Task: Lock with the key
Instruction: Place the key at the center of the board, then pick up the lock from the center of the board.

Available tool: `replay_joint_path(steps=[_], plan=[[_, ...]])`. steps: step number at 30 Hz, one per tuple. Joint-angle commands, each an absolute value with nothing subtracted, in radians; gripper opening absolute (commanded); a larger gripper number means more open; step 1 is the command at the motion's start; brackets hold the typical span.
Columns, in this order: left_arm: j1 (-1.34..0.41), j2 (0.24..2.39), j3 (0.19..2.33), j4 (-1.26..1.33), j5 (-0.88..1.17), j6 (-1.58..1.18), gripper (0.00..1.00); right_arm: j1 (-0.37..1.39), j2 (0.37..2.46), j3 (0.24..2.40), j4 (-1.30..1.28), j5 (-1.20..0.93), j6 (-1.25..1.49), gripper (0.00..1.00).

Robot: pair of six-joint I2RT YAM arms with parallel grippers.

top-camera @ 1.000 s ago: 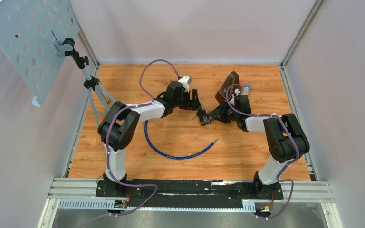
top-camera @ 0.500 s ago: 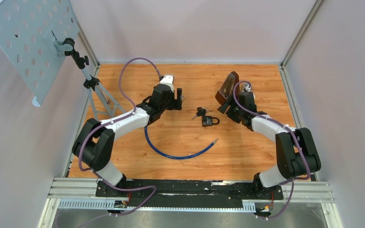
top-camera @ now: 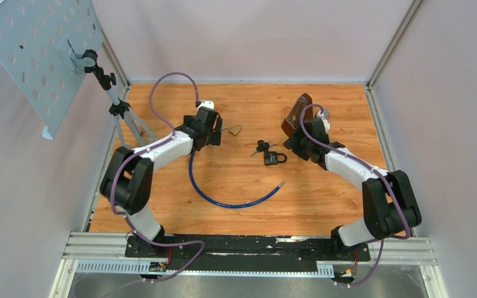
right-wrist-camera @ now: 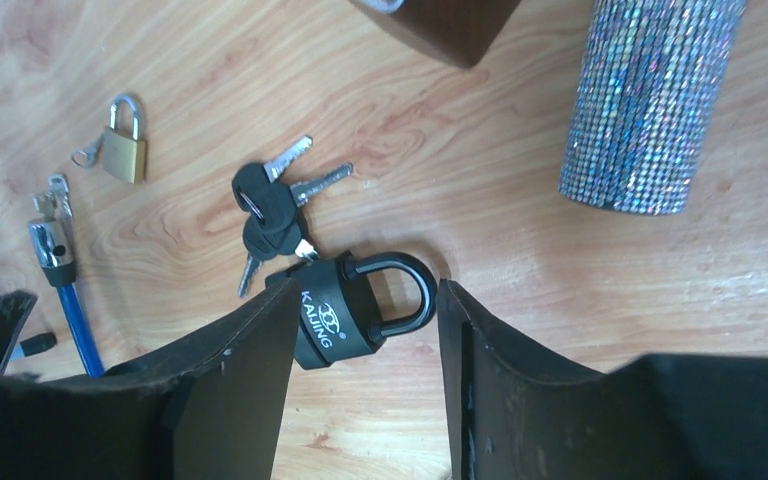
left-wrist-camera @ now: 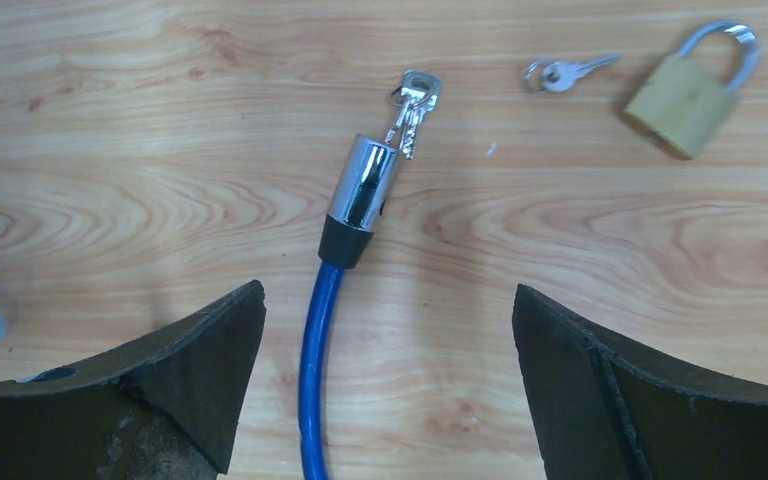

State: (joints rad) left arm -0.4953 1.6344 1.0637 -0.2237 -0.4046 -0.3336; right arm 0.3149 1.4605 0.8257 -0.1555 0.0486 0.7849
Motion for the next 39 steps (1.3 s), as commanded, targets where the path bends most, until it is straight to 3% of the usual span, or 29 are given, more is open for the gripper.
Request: replay_joint_path(steps=[1,7,16,20,26,30,35,39], plan=[[-0.489,1.769,1.178,-0.352,-0.529,-0.280,0.95,0.335,1.486,0.869,-0.187,0.057,0.829,0.51],[-0.426,1.867,1.249,-0.400,-0.470,-0.257,0.77,0.337,1.476,0.862,-0.190,0.068,0.832,0.51],[-0.310,1.921,1.287,-0.401,-0.165,-0.219,0.71,0.339,1.487,0.869,-0.192,0.079,0.836,0.51],[-0.300,1.945,1.314,-0.416,-0.130,-0.200,0.61,0.338,1.499,0.874,-0.192,0.077,0.838,0.51],[-0.299,1.987,1.351,-0.431,-0.094,-0.182,0.55,0.338,1.503,0.879,-0.197,0.075,0.841,0.51],[-0.299,1.996,1.348,-0.433,-0.088,-0.183,0.37,0.338,1.503,0.887,-0.198,0.058,0.837,0.51],[-0.300,1.975,1.339,-0.436,-0.091,-0.184,0.04,0.338,1.504,0.903,-0.198,0.018,0.832,0.51],[-0.319,1.912,1.328,-0.444,-0.121,-0.142,0.00,0.338,1.503,0.920,-0.196,-0.058,0.823,0.52]])
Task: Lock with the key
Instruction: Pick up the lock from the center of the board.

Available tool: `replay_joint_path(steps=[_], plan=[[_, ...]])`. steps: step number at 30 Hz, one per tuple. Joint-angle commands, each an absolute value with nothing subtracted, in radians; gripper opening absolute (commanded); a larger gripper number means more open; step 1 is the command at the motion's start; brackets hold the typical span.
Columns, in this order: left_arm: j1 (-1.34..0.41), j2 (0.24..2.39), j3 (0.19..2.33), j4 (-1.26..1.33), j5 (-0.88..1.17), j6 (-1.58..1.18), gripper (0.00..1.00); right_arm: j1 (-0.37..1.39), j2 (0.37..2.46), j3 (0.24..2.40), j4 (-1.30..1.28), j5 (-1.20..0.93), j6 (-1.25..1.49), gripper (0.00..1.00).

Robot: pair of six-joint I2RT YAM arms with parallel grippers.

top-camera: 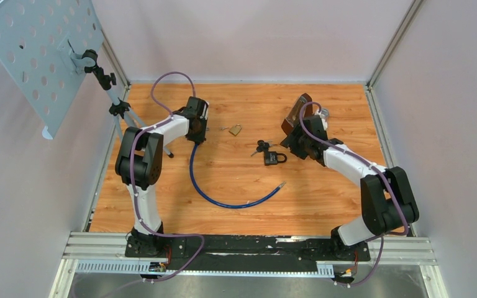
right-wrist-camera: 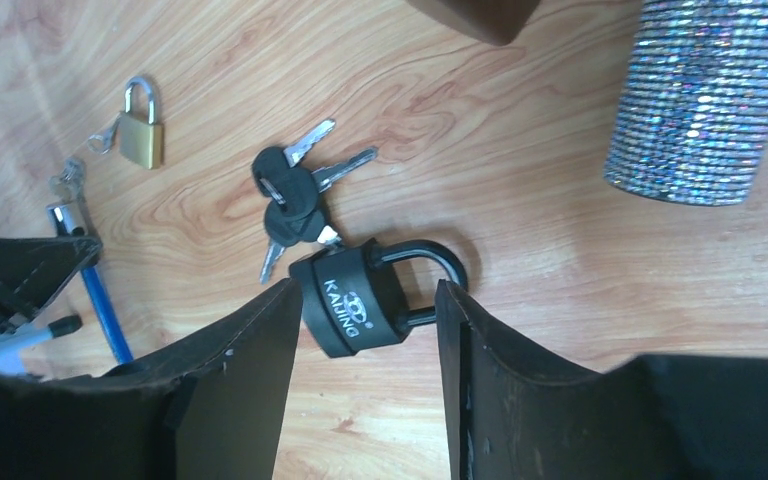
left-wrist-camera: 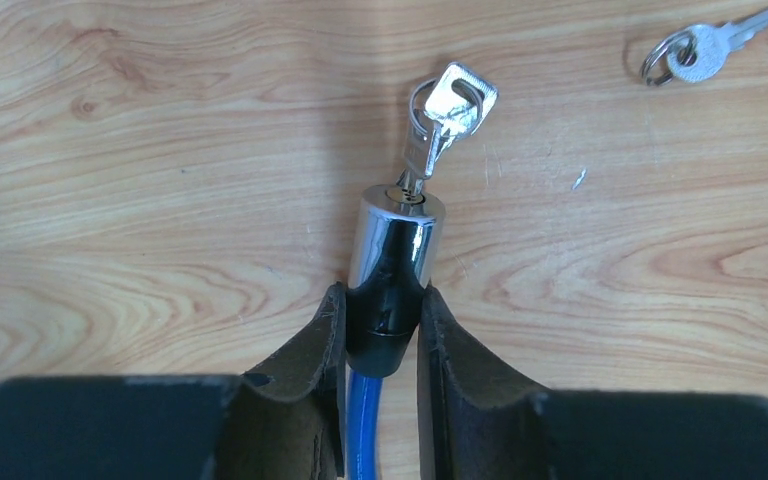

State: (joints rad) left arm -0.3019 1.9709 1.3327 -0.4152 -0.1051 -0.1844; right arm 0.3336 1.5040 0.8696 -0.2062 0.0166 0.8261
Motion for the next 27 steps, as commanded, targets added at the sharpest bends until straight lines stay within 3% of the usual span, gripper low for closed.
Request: replay_joint_path(steps=[1,8,16,27], plan=[[-0.334,1.897,1.323,-0.444,-0.128,-0.120,0.00,0.337,1.503,0.925,-0.196,-0.077,0.822,0.52],[-0.427,1.684,1.266,-0.415,-0.128,-0.028,0.00,0.353,1.488,0.957,-0.130,-0.268,0.828,0.55],[-0.475,1.436,1.154,-0.316,0.053,-0.002,0.00,0.429,1.502,1.027,0.005,-0.476,0.965,0.51],[-0.492,1.281,1.154,-0.263,0.217,0.035,0.00,0.580,1.486,1.171,0.135,-0.349,1.012,0.49]])
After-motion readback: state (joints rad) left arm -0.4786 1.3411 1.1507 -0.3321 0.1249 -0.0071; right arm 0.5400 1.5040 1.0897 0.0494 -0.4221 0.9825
